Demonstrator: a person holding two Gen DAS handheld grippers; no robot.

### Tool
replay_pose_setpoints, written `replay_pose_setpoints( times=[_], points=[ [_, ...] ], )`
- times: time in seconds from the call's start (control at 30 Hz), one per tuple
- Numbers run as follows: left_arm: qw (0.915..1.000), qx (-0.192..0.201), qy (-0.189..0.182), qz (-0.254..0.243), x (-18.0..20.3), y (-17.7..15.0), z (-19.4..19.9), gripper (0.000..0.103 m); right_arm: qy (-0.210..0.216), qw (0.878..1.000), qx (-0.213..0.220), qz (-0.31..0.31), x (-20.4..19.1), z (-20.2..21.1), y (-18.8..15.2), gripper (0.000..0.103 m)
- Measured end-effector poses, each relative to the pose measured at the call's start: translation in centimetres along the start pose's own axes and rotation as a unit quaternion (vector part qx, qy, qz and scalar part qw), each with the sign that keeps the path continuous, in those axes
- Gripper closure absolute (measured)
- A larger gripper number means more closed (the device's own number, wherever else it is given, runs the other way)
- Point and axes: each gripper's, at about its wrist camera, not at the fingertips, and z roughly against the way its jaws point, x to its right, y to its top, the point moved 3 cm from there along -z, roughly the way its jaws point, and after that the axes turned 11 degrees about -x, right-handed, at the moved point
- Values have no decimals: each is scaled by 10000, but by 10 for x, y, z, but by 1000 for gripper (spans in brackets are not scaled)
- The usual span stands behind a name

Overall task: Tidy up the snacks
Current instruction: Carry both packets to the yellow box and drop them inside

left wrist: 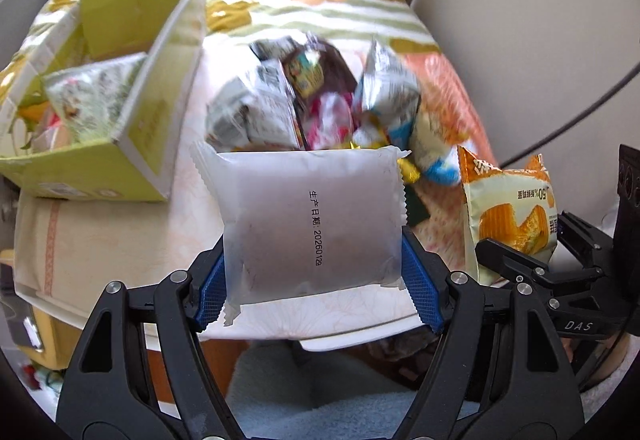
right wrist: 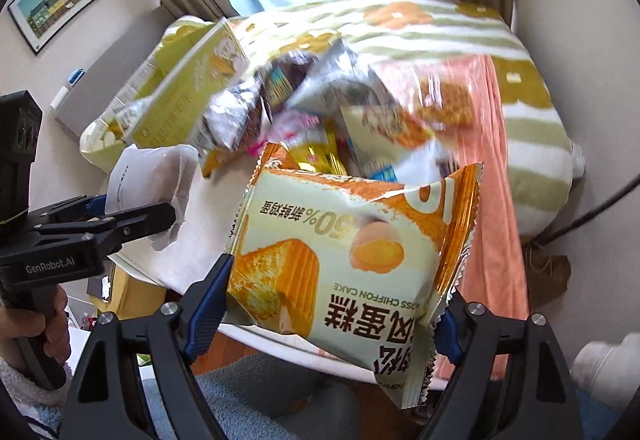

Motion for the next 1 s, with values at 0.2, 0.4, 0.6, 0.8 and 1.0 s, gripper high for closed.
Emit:
replay_pose_setpoints(
  times=[0.2, 0.4, 0.6, 0.8, 1.0],
  points=[
    [9971, 689, 46, 324, -40, 28, 52, 30, -92, 9981, 377, 469, -32, 28, 44, 21],
    [9925, 1096, 157, 524, -98, 69, 79, 30, -32, 9948, 691, 745, -78, 35, 102, 21],
    [9907, 1178, 354, 581, -173, 127, 85, 30, 120, 9914, 892, 954, -135, 21, 158, 21],
    [9946, 830, 297, 544, -245, 175, 68, 30, 127, 9921, 754, 992, -192, -13, 206, 21],
    [9979, 353, 338, 418, -289, 214, 26, 30, 128, 9964, 522, 656, -223, -50, 241, 21]
  ],
)
